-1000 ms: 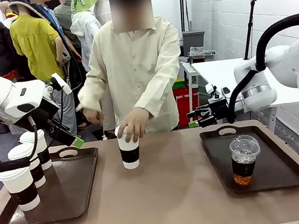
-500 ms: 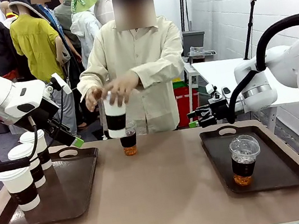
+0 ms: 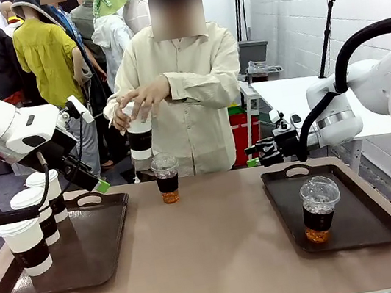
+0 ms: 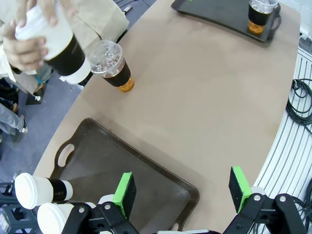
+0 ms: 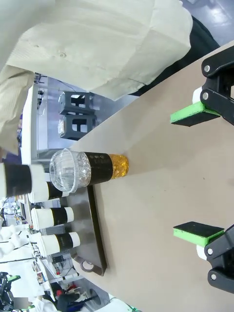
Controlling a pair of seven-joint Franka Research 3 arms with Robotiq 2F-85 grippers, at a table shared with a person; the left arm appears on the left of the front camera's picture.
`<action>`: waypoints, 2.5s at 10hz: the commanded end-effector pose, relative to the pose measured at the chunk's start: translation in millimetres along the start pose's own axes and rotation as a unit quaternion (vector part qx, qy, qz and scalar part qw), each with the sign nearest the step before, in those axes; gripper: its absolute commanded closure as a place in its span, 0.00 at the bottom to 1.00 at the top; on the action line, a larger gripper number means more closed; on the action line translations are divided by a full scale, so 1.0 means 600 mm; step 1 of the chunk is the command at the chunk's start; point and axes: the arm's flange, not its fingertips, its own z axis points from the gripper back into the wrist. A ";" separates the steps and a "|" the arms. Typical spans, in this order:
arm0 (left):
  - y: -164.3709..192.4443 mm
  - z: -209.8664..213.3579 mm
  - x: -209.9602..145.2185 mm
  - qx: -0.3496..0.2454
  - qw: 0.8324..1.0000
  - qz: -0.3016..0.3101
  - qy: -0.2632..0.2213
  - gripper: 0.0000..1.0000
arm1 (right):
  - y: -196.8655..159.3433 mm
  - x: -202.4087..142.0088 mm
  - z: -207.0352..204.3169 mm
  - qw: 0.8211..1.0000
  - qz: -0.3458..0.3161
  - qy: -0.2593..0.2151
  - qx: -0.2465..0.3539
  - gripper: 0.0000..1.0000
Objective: Distribute the coffee onto the tray.
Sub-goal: Pick up another iced Americano from the middle of the table and place it on the right Handle tray.
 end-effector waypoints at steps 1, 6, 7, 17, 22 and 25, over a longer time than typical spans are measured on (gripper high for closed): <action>0.001 0.001 -0.001 -0.001 1.000 0.000 0.002 0.00 | 0.000 0.001 -0.002 1.000 0.001 0.000 0.000 0.00; 0.001 0.001 -0.001 -0.001 1.000 0.000 0.002 0.00 | -0.006 0.000 -0.025 1.000 -0.004 0.001 0.004 0.00; 0.001 0.001 -0.001 -0.001 1.000 0.000 0.002 0.00 | -0.010 0.002 -0.039 1.000 -0.004 0.003 0.007 0.00; 0.001 0.001 -0.001 -0.001 1.000 0.000 0.002 0.00 | -0.051 -0.005 -0.194 0.999 -0.010 -0.028 0.018 0.00; 0.001 0.001 -0.001 -0.001 1.000 0.000 0.002 0.00 | -0.048 -0.018 -0.236 0.999 -0.005 -0.019 0.036 0.00; 0.001 0.001 -0.001 -0.001 1.000 0.000 0.002 0.00 | -0.035 -0.021 -0.227 0.999 -0.012 -0.021 0.043 0.00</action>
